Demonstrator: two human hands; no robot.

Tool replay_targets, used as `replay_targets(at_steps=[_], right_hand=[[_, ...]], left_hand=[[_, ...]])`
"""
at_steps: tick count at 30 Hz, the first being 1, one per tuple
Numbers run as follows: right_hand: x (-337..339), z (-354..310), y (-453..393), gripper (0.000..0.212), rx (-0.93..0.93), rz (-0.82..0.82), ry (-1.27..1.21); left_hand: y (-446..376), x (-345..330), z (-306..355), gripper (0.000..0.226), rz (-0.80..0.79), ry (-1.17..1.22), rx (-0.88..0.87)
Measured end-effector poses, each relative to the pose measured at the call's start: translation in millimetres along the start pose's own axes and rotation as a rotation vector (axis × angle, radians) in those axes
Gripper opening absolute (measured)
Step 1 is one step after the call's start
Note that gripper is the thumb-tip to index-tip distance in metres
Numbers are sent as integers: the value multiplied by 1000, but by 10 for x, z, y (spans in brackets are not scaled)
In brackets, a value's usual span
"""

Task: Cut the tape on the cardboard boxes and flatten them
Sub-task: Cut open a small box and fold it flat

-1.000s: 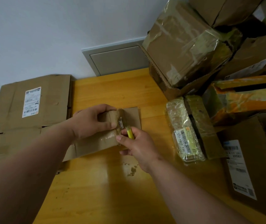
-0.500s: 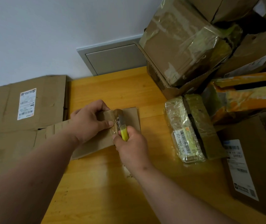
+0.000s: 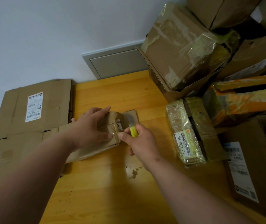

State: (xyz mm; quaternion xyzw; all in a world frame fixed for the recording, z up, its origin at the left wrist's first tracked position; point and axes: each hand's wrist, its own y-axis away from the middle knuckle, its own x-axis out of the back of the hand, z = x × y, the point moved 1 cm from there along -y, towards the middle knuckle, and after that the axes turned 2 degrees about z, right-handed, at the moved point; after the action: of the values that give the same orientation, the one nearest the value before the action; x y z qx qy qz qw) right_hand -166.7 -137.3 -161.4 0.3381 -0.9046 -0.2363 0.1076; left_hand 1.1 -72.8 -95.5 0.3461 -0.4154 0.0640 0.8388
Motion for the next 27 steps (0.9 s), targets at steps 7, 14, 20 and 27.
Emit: replay_targets(at_steps=[7, 14, 20, 27], right_hand=[[155, -11, -152, 18, -26, -92, 84], [110, -67, -235, 5, 101, -141, 190], [100, -96, -273, 7, 138, -137, 237], [102, -78, -288, 9, 152, -164, 176]], left_hand=[[-110, -6, 9, 71, -34, 284, 45], [-109, -40, 0, 70, 24, 303, 45], [-101, -54, 12, 69, 42, 303, 42], [-96, -61, 4, 69, 28, 313, 30]])
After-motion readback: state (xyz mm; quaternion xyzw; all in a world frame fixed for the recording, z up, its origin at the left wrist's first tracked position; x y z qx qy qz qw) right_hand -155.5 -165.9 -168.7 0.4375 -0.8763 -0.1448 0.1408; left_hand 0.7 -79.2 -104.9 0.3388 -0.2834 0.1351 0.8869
